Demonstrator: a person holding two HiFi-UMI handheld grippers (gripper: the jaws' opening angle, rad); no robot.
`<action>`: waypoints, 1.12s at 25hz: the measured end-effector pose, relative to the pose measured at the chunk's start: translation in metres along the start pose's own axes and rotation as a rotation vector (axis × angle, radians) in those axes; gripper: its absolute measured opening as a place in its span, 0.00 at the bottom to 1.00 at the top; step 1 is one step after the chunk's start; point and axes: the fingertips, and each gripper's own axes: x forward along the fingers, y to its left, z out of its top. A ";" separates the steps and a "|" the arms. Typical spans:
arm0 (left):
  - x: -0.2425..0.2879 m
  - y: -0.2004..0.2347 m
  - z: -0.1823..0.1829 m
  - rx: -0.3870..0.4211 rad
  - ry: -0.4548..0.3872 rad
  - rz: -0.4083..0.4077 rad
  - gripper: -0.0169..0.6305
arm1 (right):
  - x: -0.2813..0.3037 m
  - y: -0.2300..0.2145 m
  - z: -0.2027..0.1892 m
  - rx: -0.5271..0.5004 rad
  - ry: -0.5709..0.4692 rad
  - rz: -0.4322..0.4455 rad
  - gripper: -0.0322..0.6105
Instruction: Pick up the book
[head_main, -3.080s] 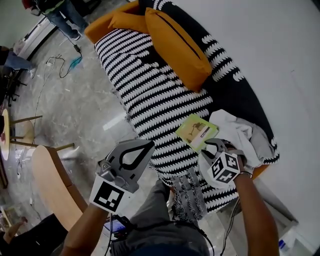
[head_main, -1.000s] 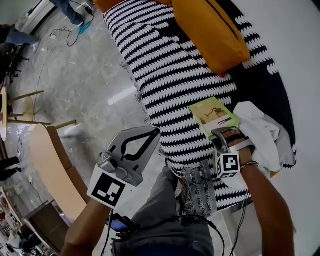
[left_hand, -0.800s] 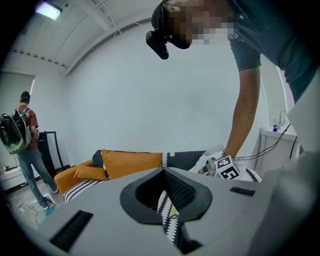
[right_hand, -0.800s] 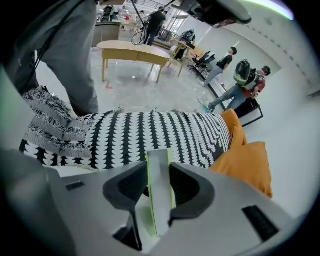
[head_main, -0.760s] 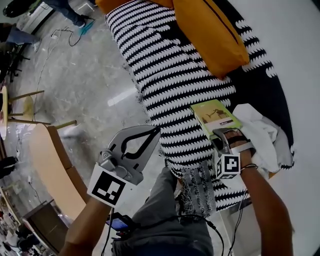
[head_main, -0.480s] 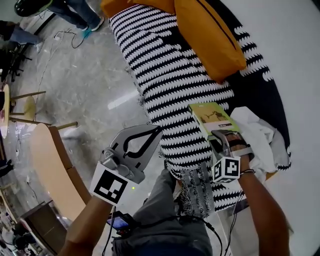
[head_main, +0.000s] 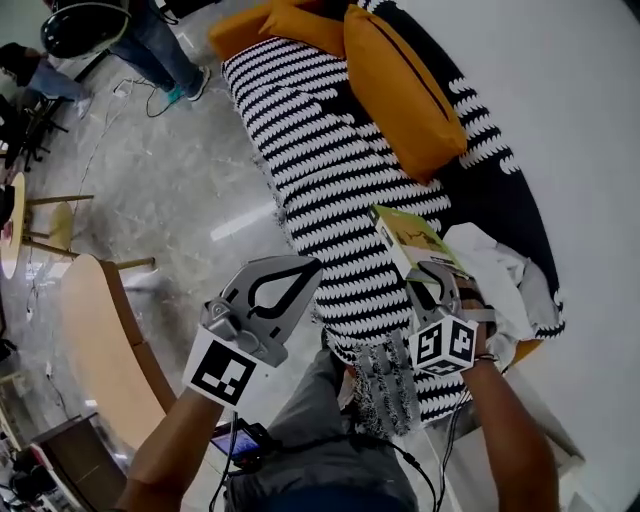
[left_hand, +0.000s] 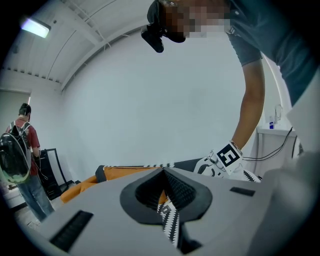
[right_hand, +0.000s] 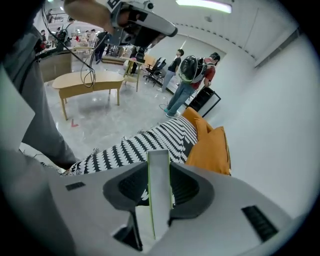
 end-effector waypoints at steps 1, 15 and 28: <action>-0.002 -0.002 0.004 0.006 -0.003 0.002 0.03 | -0.007 -0.002 0.002 0.015 -0.004 -0.008 0.27; -0.048 -0.038 0.054 0.106 -0.047 0.009 0.03 | -0.115 -0.013 0.031 0.201 -0.070 -0.192 0.27; -0.080 -0.071 0.107 0.177 -0.103 0.008 0.03 | -0.228 -0.033 0.060 0.357 -0.157 -0.401 0.27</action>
